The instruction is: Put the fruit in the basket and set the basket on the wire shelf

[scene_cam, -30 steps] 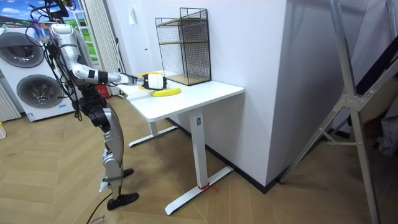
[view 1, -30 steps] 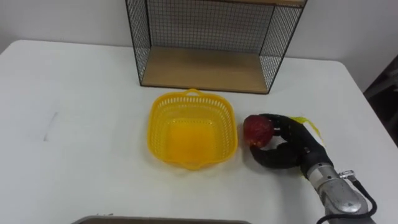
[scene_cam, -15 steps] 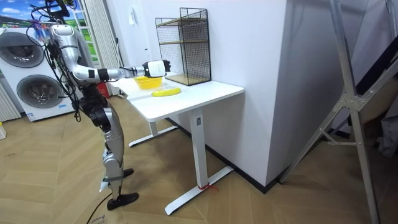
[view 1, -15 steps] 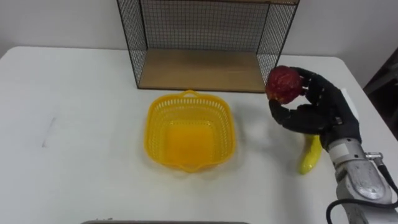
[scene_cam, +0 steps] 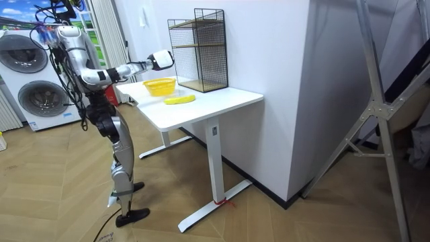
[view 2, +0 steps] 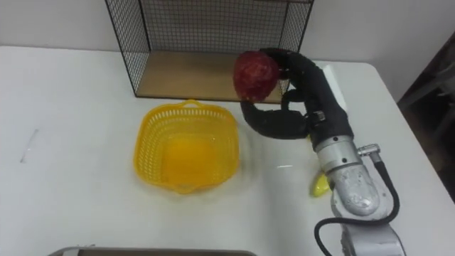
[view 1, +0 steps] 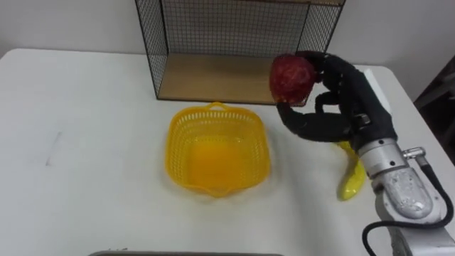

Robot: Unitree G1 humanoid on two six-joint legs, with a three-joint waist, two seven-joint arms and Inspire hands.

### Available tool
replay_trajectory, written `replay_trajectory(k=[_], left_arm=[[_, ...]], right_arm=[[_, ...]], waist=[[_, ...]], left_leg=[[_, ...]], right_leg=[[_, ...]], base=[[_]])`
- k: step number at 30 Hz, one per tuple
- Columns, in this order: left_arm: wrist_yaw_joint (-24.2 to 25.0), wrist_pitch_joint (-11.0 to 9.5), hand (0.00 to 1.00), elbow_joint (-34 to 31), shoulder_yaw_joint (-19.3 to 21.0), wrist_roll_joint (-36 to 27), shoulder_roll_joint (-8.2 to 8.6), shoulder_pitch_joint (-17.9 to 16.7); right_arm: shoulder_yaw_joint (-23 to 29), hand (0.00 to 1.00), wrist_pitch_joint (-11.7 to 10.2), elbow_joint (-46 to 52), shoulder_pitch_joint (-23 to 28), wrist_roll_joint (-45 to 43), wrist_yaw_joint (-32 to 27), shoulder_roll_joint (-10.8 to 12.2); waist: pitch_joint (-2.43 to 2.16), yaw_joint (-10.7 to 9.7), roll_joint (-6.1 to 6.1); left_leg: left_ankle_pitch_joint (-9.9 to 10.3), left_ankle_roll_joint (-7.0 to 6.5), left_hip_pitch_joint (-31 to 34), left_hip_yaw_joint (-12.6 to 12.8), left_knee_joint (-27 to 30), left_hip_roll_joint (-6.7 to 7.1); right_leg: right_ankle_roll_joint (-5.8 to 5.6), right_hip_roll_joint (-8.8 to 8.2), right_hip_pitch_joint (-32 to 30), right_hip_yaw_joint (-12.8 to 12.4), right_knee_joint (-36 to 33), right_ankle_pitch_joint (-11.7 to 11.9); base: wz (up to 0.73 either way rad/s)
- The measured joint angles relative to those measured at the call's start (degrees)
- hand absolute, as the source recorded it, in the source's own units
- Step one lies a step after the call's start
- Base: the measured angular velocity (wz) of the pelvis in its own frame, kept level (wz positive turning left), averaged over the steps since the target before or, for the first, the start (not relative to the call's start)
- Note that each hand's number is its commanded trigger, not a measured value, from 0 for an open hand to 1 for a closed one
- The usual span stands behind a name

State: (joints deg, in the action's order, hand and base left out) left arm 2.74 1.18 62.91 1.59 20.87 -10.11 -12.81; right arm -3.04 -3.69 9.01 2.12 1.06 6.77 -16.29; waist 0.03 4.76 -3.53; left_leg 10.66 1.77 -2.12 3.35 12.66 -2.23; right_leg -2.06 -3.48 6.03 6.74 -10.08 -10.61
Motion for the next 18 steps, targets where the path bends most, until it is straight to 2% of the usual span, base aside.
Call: replay_trajectory(k=[5,10,11,12,13,14,18], left_arm=[[0.45,0.06,0.00,0.01,-0.06,-0.02,-0.05,0.75],[0.41,0.10,0.00,-0.08,-1.89,-0.08,-0.30,1.15],[0.43,0.10,0.00,-0.07,-2.05,-0.08,-0.32,1.14],[0.43,0.10,0.00,-0.08,-2.10,-0.08,-0.33,1.15],[0.43,0.10,0.00,-0.08,-2.35,-0.08,-0.39,1.15],[0.44,0.10,0.00,-0.08,-2.47,-0.09,-0.45,1.16],[0.43,0.10,0.00,-0.06,-2.62,-0.21,-0.51,1.32]], right_arm=[[-1.69,1.00,0.37,1.15,-0.06,-3.71,5.24,0.01],[-4.08,1.00,1.49,1.28,-0.39,-6.68,8.36,0.01],[-4.55,0.83,1.79,1.29,-0.41,-7.23,8.84,0.03],[-4.70,0.55,1.96,1.28,-0.41,-7.53,9.09,0.03],[-4.79,0.21,2.14,1.28,-0.41,-8.21,9.57,0.07],[-4.79,0.00,2.28,1.29,-0.41,-8.38,9.68,0.08],[-4.83,0.00,2.44,1.28,-0.41,-8.90,9.68,0.20]], waist=[[0.40,0.39,-0.02],[0.41,0.41,-0.05],[0.41,0.40,-0.06],[0.40,0.40,-0.09],[0.39,0.40,-0.10],[0.38,0.41,-0.11],[0.41,0.36,-0.08]], left_leg=[[0.00,0.00,0.57,-0.18,0.09,-0.05],[0.00,-0.01,0.95,-0.26,0.22,-0.05],[0.00,-0.01,0.95,-0.25,0.28,-0.05],[0.00,-0.01,0.96,-0.25,0.33,-0.05],[0.00,-0.01,0.97,-0.24,0.60,-0.05],[0.00,-0.01,1.00,-0.24,0.77,-0.05],[-0.01,-0.01,1.13,-0.26,0.89,-0.05]], right_leg=[[0.00,0.01,-0.12,0.02,-0.56,0.00],[0.00,0.02,-0.27,0.08,-0.58,0.00],[0.00,0.03,-0.27,0.01,-0.57,0.00],[0.00,0.03,-0.27,0.00,-0.56,0.00],[0.00,0.03,-0.27,-0.05,-0.55,0.00],[0.00,0.03,-0.27,-0.07,-0.55,0.00],[0.00,0.04,-0.27,-0.10,-0.51,0.00]], base=[[0.02],[0.01],[0.00],[0.00],[0.00],[0.00],[0.00]])
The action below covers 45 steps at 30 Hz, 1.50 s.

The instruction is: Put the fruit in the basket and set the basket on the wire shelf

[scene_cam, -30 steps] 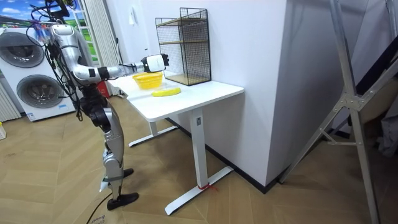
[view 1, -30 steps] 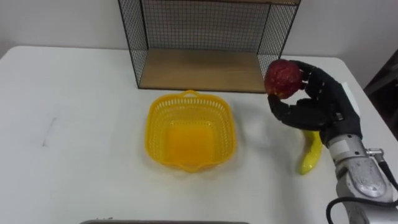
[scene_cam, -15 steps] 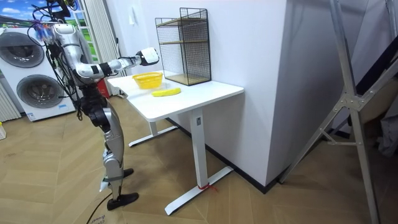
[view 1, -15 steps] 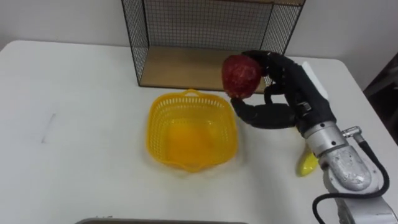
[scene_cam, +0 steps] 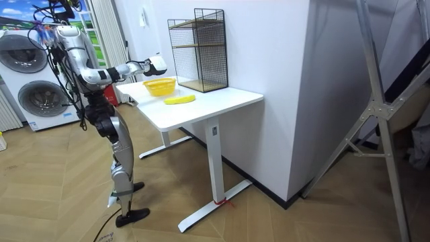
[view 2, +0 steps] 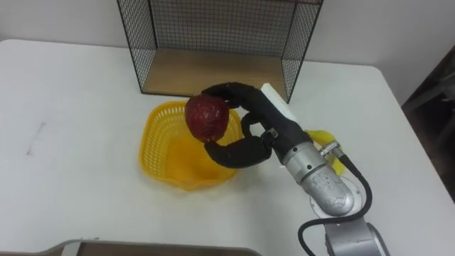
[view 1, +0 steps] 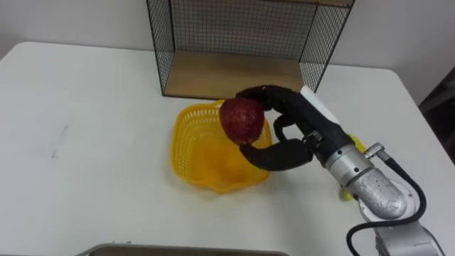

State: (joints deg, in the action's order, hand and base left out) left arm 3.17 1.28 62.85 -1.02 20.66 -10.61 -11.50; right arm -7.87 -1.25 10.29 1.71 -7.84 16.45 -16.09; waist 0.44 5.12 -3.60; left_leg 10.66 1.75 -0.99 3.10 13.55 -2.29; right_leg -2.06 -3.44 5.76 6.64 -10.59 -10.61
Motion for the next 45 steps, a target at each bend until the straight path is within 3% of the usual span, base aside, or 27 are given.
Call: replay_trajectory(k=[18,26,33,36,39,43,45], left_arm=[[-0.22,0.05,0.00,0.28,-2.62,-0.37,-1.16,0.73],[-0.24,0.05,0.00,0.28,-2.66,-0.86,-1.16,0.71],[-0.30,0.04,0.00,0.35,-2.54,-0.86,-1.15,0.43],[-0.32,-0.07,0.00,0.34,-2.45,-0.85,-1.14,0.03],[-0.36,-0.50,0.00,1.44,-1.18,-0.83,-1.13,-0.20],[-1.40,-0.89,0.00,1.51,0.81,-0.83,-0.99,-1.47],[-1.91,-1.11,0.00,1.53,2.07,-0.83,-0.71,-2.31]], right_arm=[[-2.26,0.00,0.15,-0.95,0.11,-1.74,0.21,0.03],[-2.16,0.00,0.15,-0.49,0.10,-1.65,0.20,0.10],[-1.79,0.00,0.11,-0.02,0.00,-1.38,-0.36,0.10],[-0.04,0.00,0.00,-0.01,-0.22,-1.16,-1.27,0.13],[4.96,0.00,-0.25,2.26,-0.48,2.88,-4.04,0.13],[9.27,0.00,-3.57,4.74,-0.51,4.07,-9.09,0.25],[10.52,0.00,-4.23,5.04,-0.51,4.04,-11.75,0.23]], waist=[[0.32,-0.14,-0.76],[-0.10,-0.29,-0.14],[-0.11,-0.25,0.16],[-0.10,-0.26,0.15],[-0.02,-0.40,0.36],[-0.05,-1.23,0.54],[-0.14,-1.85,0.39]], left_leg=[[0.00,0.00,0.71,-0.14,0.24,0.00],[0.07,-0.08,1.30,-0.20,0.88,-0.02],[0.07,-0.08,0.42,-0.06,0.85,-0.07],[0.08,-0.09,0.47,-0.07,0.84,-0.07],[0.10,-0.12,0.30,-0.06,1.01,-0.07],[0.07,-0.12,0.22,-0.08,0.67,-0.05],[-0.01,-0.12,0.06,-0.04,0.14,-0.01]], right_leg=[[0.00,0.02,-0.48,0.08,0.07,0.00],[0.04,0.05,-0.91,0.04,-0.22,0.02],[0.09,0.05,-0.62,-0.06,-0.96,0.07],[0.09,0.04,-0.65,-0.24,-1.04,0.08],[0.07,0.02,-0.74,-0.33,-0.80,0.06],[0.05,0.04,-0.62,-0.36,-0.10,0.06],[0.05,0.04,-0.62,-0.41,-0.08,0.06]], base=[[0.00],[0.00],[-0.01],[0.00],[0.00],[0.00],[0.00]])
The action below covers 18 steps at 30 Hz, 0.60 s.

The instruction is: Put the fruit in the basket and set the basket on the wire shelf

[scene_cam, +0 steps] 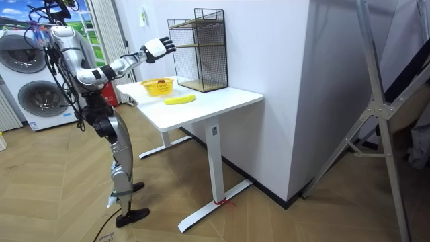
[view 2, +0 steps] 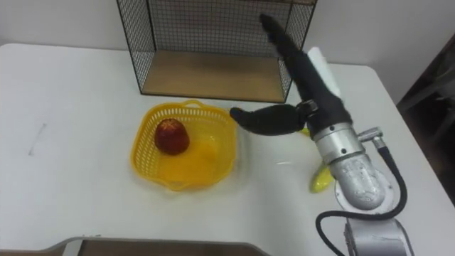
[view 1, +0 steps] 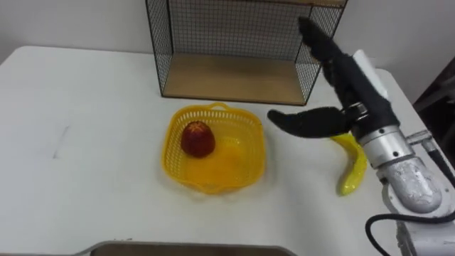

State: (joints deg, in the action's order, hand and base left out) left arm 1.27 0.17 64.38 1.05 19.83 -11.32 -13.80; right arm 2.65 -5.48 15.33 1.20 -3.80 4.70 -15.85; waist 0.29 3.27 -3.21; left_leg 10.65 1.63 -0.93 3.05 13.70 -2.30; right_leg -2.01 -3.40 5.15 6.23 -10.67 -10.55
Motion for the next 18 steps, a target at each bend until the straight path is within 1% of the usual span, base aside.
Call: replay_trajectory(k=[4,6,7,9,11,15,16,17,18], left_arm=[[-0.62,-0.10,0.00,-0.41,1.03,0.15,0.66,-1.43],[-0.63,-0.10,0.00,-0.40,1.26,0.48,0.67,-1.62],[-0.63,-0.10,0.00,-0.41,1.50,0.56,0.67,-1.56],[-0.65,-0.11,0.00,-0.50,3.46,1.09,0.71,-1.25],[-0.68,-0.02,0.00,-0.49,4.47,1.08,0.55,-0.87],[-0.67,0.71,0.00,-0.49,4.39,0.89,0.55,-0.88],[-0.77,0.84,0.00,-0.48,4.41,0.64,0.54,-0.98],[-0.79,1.03,0.00,-0.48,4.40,0.43,0.54,-1.05],[-0.79,1.14,0.00,-0.51,4.40,0.45,0.54,-1.03]], right_arm=[[2.95,0.00,-0.06,0.02,0.07,1.05,-6.06,-0.28],[4.23,0.00,-0.10,-0.01,0.07,1.07,-9.31,-0.44],[4.63,0.00,-0.10,-0.02,0.12,1.07,-9.89,-0.48],[6.07,0.00,-0.25,-0.64,0.18,0.42,-11.77,-0.53],[7.46,0.00,-0.82,-4.17,0.20,-1.74,-14.99,-0.54],[7.52,0.00,-0.68,-10.42,0.42,-3.89,-18.23,-0.54],[7.52,0.00,-0.46,-12.46,0.56,-3.89,-19.01,-0.53],[7.51,0.00,0.24,-13.52,0.65,-3.89,-19.41,-0.53],[7.51,0.00,0.25,-14.11,0.64,-3.89,-19.66,-0.53]], waist=[[-0.11,-0.98,-0.21],[-0.01,-1.52,-0.14],[0.04,-1.60,-0.08],[0.07,-1.69,-0.05],[0.09,-1.72,-0.18],[0.09,-2.06,-0.63],[0.11,-2.06,-0.71],[0.11,-2.06,-0.71],[0.11,-2.05,-0.71]], left_leg=[[-0.01,0.00,-0.17,0.01,-0.07,0.04],[0.00,0.01,-0.25,0.01,-0.22,0.04],[0.01,0.02,-0.30,0.03,-0.28,0.04],[0.01,0.02,-0.44,0.11,-0.54,0.04],[0.02,0.02,-0.62,0.21,-0.65,0.04],[0.02,0.03,-0.88,0.38,-0.93,0.04],[0.02,0.03,-1.18,0.38,-0.99,0.06],[0.04,0.04,-1.28,0.41,-1.00,0.06],[0.03,0.04,-1.29,0.41,-1.00,0.06]], right_leg=[[0.01,-0.01,0.29,0.18,0.08,0.03],[0.01,-0.01,0.50,0.19,0.16,0.03],[0.01,-0.01,0.48,0.17,0.16,0.03],[-0.02,-0.01,0.41,0.13,0.16,0.01],[-0.04,-0.01,0.50,0.03,0.31,-0.01],[-0.02,-0.01,0.70,0.03,0.93,0.01],[-0.02,-0.01,0.91,0.04,0.97,0.01],[-0.03,-0.02,1.02,0.04,0.98,0.00],[-0.03,-0.02,1.03,0.06,0.98,0.00]], base=[[0.00],[0.00],[0.00],[0.00],[0.00],[-0.01],[0.00],[0.00],[0.00]])
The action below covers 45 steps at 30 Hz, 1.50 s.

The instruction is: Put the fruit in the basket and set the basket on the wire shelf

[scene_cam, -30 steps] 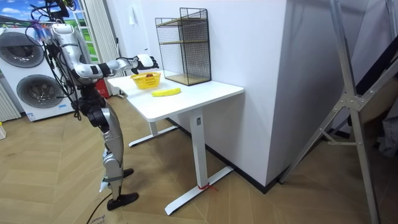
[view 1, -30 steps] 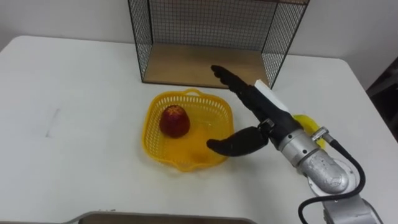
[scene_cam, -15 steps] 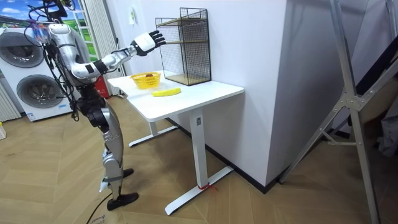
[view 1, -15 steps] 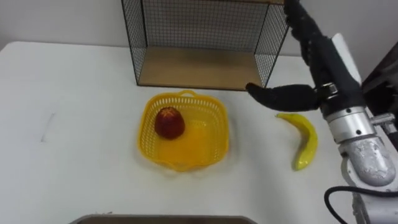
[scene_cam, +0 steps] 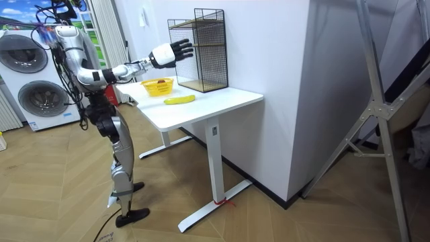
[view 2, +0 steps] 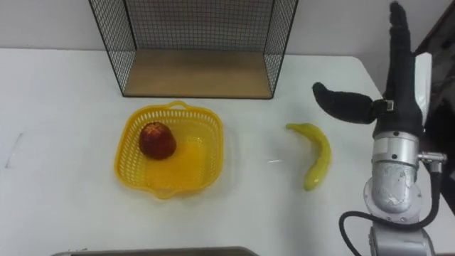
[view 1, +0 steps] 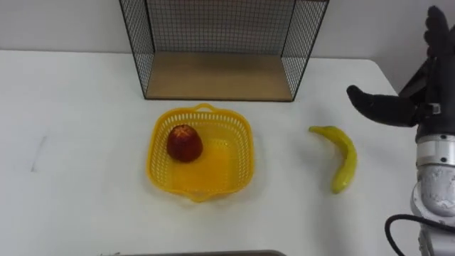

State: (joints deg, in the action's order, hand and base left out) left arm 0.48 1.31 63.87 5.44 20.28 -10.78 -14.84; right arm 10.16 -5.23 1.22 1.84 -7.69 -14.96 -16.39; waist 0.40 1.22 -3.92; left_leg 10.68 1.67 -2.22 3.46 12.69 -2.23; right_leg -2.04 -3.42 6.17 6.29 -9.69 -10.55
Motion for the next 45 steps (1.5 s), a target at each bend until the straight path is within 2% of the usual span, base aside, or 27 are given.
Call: replay_trajectory(k=[7,15,23,27,29,31,33,35,39,40,41,42,43,45], left_arm=[[0.14,0.82,0.00,-0.38,-0.05,0.00,-0.03,0.15],[-0.02,1.37,0.00,-1.31,-0.18,0.03,-0.04,-0.66],[0.31,2.42,0.00,-4.45,-0.08,0.42,-0.04,-1.68],[1.37,2.98,0.00,-5.42,-0.17,0.58,-0.04,-1.64],[1.97,4.18,0.00,-5.35,-0.23,0.64,-0.01,-1.45],[2.63,4.91,0.00,-5.14,-0.22,0.64,-0.01,-1.65],[2.69,5.55,0.00,-5.28,-0.55,0.70,0.00,-1.75],[2.80,6.33,0.00,-5.31,-0.59,0.72,0.02,-1.78],[2.86,7.54,0.00,-5.54,-0.62,1.98,-0.18,-1.67],[2.86,7.93,0.00,-5.68,-0.61,1.99,-0.26,-1.83],[2.85,8.27,0.00,-5.75,-0.65,1.98,-0.24,-1.89],[2.83,8.39,0.00,-5.75,-0.65,1.98,-0.24,-1.87],[2.57,8.51,0.00,-5.76,-0.66,1.98,-0.25,-1.81],[2.25,8.68,0.00,-5.83,-0.73,1.97,-0.31,-1.61]], right_arm=[[-0.36,0.00,0.40,-7.37,-0.07,2.58,-0.16,-0.02],[-3.72,0.00,2.23,-12.88,-0.06,2.80,4.64,-0.07],[-5.63,0.00,3.61,-16.54,-0.08,2.49,10.11,-0.15],[-7.45,0.00,4.47,-18.86,-0.08,2.09,12.36,-0.28],[-9.00,0.00,4.98,-20.86,-0.11,-0.69,13.77,-0.50],[-8.91,0.00,4.81,-22.20,-0.57,-2.06,15.33,-0.99],[-8.65,0.00,4.85,-25.16,-1.59,-2.73,15.95,-1.11],[-7.63,0.00,4.55,-28.22,-2.04,-2.93,16.91,-0.57],[-7.61,0.00,4.50,-32.02,-3.79,-2.92,17.71,-0.67],[-7.58,0.00,4.61,-32.86,-4.08,-2.92,18.10,-0.67],[-7.64,0.00,4.58,-34.06,-4.76,-2.91,18.48,-0.68],[-7.67,0.70,4.60,-34.65,-5.15,-2.91,18.74,-0.68],[-7.71,1.00,4.61,-35.65,-5.51,-2.91,18.91,-0.72],[-7.64,1.00,4.60,-36.98,-6.25,-2.97,18.91,-0.73]], waist=[[0.01,0.31,-0.03],[-0.01,0.33,-0.09],[-0.14,0.94,-0.91],[-0.08,1.00,-0.51],[-0.28,1.02,-0.20],[-0.37,0.88,0.34],[-0.40,0.71,0.36],[-0.72,0.80,0.04],[-0.80,0.65,-0.58],[-0.99,0.72,-0.90],[-0.99,0.74,-1.09],[-0.98,0.71,-1.17],[-0.98,0.71,-1.32],[-0.97,0.64,-1.36]], left_leg=[[0.01,0.01,-0.74,-0.15,0.03,-0.01],[0.00,0.02,-0.64,-0.39,0.00,0.01],[-0.01,0.03,-0.15,-0.54,0.16,0.03],[0.01,0.03,-0.01,-0.55,0.21,0.03],[0.01,0.03,-0.29,-0.74,0.13,0.03],[0.01,0.03,-0.60,-0.78,0.12,0.03],[0.10,0.12,-1.43,-0.89,0.15,0.03],[0.32,0.13,-1.54,-1.22,0.38,0.04],[0.56,0.13,-1.59,-1.90,1.19,0.13],[0.58,0.12,-1.52,-2.04,1.39,0.13],[0.71,0.09,-1.37,-2.22,1.88,0.13],[0.78,0.09,-1.27,-2.30,2.10,0.13],[0.84,0.06,-1.26,-2.34,2.31,0.14],[1.10,-0.01,-1.09,-2.57,3.06,0.14]], right_leg=[[0.00,-0.02,0.80,0.21,-0.02,0.00],[-0.03,-0.01,0.90,0.43,-0.02,-0.02],[-0.01,-0.03,0.88,1.00,0.01,-0.01],[0.00,-0.06,0.78,1.25,-0.09,0.00],[0.00,-0.05,1.12,1.21,-0.13,0.00],[0.00,-0.04,1.62,1.13,-0.09,0.00],[-0.01,-0.02,2.16,1.17,0.11,-0.02],[-0.03,-0.02,3.19,1.71,1.02,-0.10],[-0.05,-0.04,3.75,2.28,1.06,-0.22],[-0.05,-0.04,3.80,2.42,1.04,-0.22],[-0.04,-0.04,3.90,2.59,0.99,-0.22],[-0.03,-0.03,3.95,2.65,0.96,-0.21],[-0.02,-0.05,4.02,2.69,0.92,-0.20],[-0.04,-0.04,4.07,2.87,0.87,-0.17]], base=[[0.00],[0.00],[0.01],[0.00],[0.00],[0.00],[0.02],[0.08],[0.09],[0.08],[0.06],[0.05],[0.04],[0.05]])
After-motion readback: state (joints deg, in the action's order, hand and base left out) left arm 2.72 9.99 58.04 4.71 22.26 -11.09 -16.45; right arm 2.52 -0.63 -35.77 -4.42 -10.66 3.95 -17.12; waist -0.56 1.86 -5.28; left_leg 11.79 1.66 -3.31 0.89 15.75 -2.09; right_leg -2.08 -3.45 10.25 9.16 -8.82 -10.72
